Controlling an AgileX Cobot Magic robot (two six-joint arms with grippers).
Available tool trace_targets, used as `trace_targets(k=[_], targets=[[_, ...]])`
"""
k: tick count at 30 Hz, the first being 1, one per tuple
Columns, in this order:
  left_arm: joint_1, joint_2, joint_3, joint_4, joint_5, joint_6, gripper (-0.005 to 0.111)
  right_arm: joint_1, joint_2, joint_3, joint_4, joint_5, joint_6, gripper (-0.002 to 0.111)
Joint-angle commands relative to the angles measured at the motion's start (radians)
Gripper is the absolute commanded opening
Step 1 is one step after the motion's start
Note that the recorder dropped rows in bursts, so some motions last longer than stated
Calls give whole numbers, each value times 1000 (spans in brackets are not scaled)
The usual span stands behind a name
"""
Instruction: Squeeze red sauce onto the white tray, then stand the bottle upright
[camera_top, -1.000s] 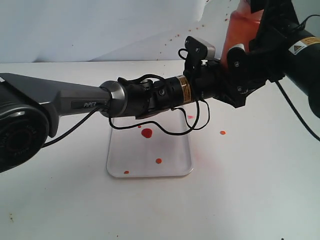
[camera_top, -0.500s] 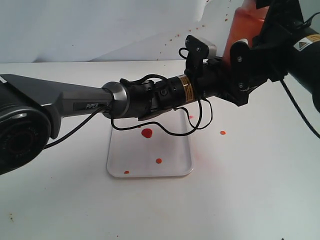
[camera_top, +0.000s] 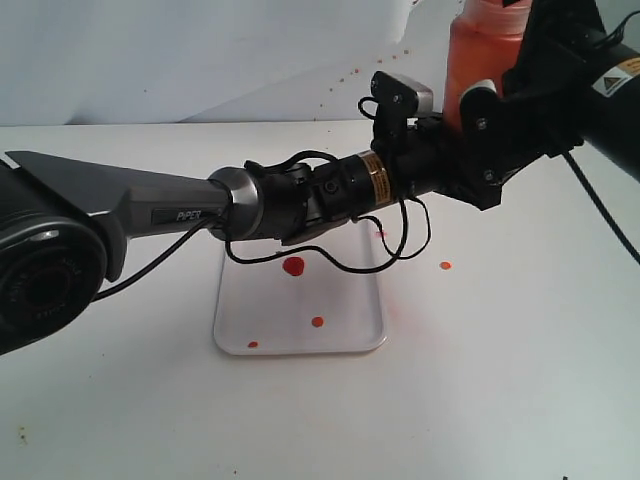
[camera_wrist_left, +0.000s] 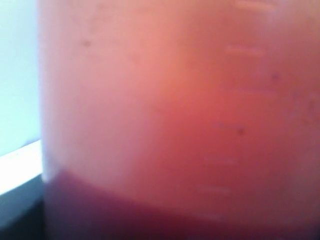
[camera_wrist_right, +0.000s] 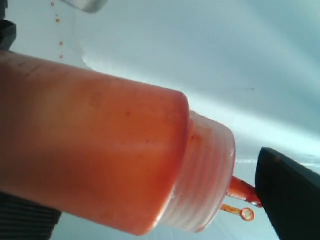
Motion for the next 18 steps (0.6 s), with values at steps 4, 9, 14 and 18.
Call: trace_targets(k=[4, 9, 14, 18], targets=[[-27, 15, -8, -85, 94, -16, 4, 59, -163, 19, 23, 76, -11, 33], [-27, 15, -8, -81, 94, -16, 4, 58, -185, 38, 74, 37, -11, 3], [-27, 15, -8, -81, 94, -16, 4, 58, -185, 36, 179, -216, -11, 0], [-27, 15, -8, -81, 94, -16, 4, 17, -200, -38, 498, -289, 154, 0]])
